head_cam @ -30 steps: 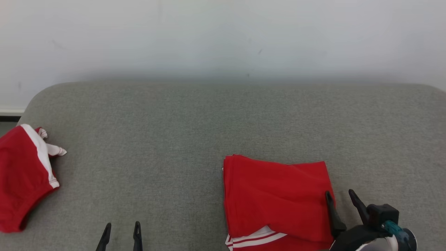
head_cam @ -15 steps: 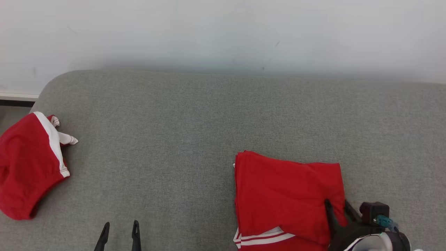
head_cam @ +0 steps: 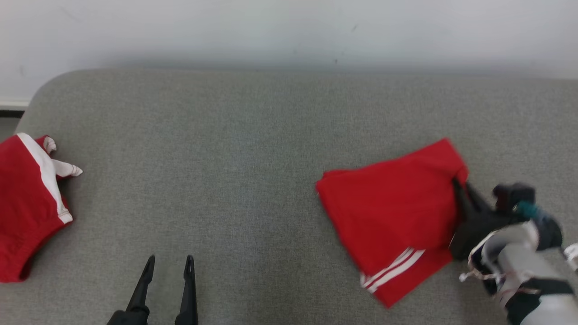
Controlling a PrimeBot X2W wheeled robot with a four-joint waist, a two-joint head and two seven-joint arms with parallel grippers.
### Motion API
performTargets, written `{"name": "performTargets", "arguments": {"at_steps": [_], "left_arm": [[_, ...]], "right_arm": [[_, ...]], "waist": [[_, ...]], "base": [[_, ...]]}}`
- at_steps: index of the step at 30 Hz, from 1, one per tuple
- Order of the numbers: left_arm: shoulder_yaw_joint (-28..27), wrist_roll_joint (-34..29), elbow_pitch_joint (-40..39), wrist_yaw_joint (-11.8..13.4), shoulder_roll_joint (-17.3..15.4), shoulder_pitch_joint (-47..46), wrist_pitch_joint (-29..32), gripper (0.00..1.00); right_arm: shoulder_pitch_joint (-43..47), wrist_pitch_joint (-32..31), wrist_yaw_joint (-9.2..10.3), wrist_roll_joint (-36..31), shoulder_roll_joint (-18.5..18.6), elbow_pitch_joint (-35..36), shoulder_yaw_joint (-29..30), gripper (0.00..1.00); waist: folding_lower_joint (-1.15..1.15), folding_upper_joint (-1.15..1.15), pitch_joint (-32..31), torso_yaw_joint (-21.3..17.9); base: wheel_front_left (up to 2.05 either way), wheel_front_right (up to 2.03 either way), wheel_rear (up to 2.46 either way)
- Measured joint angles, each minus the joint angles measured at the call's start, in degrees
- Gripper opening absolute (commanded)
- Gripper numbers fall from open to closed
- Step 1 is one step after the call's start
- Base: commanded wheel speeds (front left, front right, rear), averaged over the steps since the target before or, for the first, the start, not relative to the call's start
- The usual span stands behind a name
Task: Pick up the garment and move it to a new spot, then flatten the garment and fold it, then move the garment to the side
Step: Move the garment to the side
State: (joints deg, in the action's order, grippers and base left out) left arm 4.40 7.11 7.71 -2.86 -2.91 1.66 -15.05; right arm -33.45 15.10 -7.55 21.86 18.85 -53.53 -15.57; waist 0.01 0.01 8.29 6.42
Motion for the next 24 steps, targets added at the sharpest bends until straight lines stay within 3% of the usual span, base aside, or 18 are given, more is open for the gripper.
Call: {"name": "performTargets", "arguments": {"at_steps": [8,24], "left_arm": [[2.4,-0.6,-4.5,-0.6,0.0,-5.0,0.0,1.00],[1.6,-4.3,-12.6,-2.3,0.0,-11.6,0.0,1.00]], "right_arm": [[-13.0,-0.2,0.00,0.3,8.0,-0.2,-1.9,0.00],[-27.3,-2.0,0.00,0.3,23.7,-0.5,-5.4,0.00]], "waist": [[0.01,0.00,7.0,-1.3],[0.01,0.00,20.8,-6.7]], "base": [[0.00,0.00,0.00],[0.00,0.00,0.00]]}}
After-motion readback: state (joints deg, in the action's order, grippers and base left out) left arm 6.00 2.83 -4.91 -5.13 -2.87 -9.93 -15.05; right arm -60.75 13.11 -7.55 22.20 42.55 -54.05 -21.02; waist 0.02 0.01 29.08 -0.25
